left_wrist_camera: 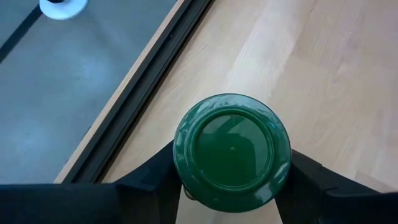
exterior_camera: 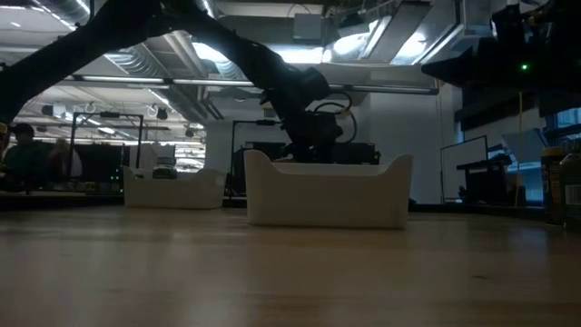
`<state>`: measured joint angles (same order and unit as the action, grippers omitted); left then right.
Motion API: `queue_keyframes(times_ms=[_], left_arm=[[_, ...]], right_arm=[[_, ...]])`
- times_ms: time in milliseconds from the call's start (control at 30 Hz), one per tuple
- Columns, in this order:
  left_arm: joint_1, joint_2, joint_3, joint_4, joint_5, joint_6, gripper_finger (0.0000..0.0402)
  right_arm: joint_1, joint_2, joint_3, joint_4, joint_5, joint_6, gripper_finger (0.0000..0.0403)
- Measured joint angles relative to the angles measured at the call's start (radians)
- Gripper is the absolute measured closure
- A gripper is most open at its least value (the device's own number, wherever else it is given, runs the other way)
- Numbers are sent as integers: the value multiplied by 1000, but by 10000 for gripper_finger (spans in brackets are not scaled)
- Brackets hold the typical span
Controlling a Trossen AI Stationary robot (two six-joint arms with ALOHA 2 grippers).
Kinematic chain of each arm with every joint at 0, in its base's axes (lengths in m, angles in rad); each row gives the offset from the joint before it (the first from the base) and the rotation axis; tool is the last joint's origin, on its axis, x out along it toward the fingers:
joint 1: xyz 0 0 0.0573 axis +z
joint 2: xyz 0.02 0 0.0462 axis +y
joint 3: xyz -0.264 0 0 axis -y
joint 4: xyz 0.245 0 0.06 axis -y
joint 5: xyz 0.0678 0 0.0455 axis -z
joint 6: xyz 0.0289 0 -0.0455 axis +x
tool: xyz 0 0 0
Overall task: Sort spices by type
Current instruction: Put the green seasoning bottle into the top white bin
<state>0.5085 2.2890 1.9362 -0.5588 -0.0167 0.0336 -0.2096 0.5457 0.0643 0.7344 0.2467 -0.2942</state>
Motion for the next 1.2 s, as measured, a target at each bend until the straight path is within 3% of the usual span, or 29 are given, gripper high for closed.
queue_keyframes(times_ms=[467,1200], left_arm=[[-47,-119,0,-83,-106,0,219],[13,-485,1,-334,-155,-51,219]], right_arm=[[0,0,0,-3,14,-3,391],[0,0,0,-14,12,-2,391]])
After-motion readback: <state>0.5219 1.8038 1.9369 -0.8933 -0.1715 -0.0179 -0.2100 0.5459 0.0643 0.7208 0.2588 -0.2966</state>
